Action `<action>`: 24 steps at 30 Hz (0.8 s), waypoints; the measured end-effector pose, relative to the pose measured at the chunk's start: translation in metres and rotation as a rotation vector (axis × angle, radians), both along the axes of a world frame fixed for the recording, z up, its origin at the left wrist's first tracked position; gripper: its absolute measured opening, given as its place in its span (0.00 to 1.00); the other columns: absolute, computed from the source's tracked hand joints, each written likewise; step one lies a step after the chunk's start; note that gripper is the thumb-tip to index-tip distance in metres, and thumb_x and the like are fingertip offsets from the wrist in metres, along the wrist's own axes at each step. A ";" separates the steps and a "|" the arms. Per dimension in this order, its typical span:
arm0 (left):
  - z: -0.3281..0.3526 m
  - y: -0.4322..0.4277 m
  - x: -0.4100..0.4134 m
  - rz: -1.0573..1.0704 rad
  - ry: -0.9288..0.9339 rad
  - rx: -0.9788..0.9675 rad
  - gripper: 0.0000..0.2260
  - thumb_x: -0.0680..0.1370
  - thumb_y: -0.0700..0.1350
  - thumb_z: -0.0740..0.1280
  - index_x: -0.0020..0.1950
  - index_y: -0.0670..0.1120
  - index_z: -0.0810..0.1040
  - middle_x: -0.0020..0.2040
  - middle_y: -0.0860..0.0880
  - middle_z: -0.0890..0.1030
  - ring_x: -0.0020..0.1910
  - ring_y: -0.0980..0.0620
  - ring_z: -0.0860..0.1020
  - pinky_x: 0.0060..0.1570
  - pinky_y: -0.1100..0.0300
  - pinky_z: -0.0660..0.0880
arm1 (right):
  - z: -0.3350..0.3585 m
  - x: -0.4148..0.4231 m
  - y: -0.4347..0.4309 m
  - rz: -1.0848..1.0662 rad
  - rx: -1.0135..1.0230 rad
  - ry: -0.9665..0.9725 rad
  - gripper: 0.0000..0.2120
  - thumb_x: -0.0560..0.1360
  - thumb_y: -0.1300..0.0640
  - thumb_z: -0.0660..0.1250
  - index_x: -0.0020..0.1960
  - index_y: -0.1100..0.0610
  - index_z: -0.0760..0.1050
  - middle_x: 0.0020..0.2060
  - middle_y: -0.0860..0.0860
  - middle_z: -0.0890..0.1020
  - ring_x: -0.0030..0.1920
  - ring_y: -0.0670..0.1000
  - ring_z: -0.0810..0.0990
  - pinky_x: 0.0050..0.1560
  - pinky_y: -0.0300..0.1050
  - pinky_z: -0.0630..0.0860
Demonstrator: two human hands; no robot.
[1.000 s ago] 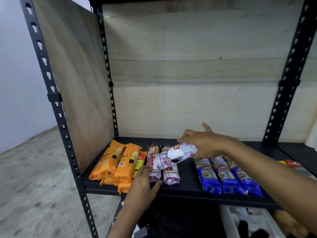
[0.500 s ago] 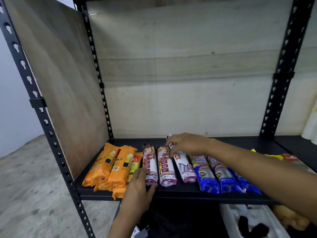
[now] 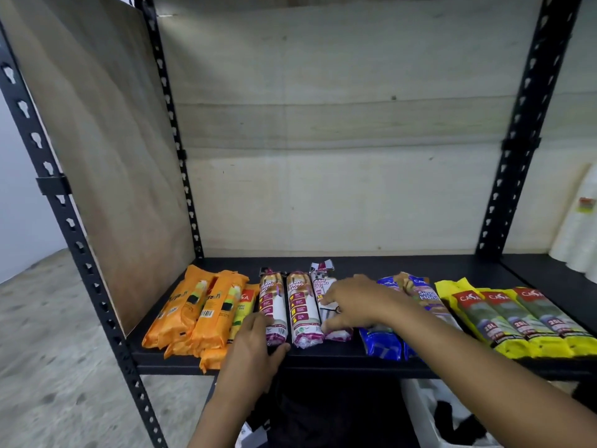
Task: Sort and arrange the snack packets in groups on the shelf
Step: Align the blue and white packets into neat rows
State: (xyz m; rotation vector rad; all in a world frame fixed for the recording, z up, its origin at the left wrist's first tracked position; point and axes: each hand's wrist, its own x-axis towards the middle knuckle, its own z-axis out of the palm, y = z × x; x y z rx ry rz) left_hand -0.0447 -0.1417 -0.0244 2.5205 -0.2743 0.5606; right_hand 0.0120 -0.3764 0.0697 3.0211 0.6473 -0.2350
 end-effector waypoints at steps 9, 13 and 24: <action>-0.002 -0.001 0.003 0.006 -0.016 0.107 0.22 0.73 0.56 0.73 0.62 0.48 0.72 0.65 0.49 0.73 0.62 0.50 0.75 0.54 0.61 0.77 | -0.019 -0.024 0.012 -0.076 0.077 0.070 0.35 0.71 0.38 0.72 0.73 0.46 0.64 0.72 0.48 0.64 0.77 0.60 0.53 0.66 0.65 0.68; -0.006 -0.009 0.008 -0.032 -0.109 0.206 0.29 0.74 0.61 0.70 0.70 0.49 0.70 0.71 0.45 0.70 0.73 0.44 0.66 0.68 0.51 0.72 | -0.022 -0.029 0.011 -0.059 0.083 -0.046 0.30 0.73 0.41 0.69 0.72 0.45 0.65 0.67 0.50 0.68 0.72 0.59 0.63 0.62 0.61 0.73; -0.011 -0.014 0.010 -0.159 -0.029 0.243 0.24 0.78 0.61 0.63 0.74 0.64 0.63 0.76 0.53 0.64 0.77 0.49 0.58 0.74 0.52 0.64 | -0.033 -0.059 0.015 -0.085 0.342 -0.319 0.15 0.78 0.55 0.61 0.63 0.46 0.78 0.53 0.51 0.72 0.49 0.54 0.77 0.44 0.47 0.74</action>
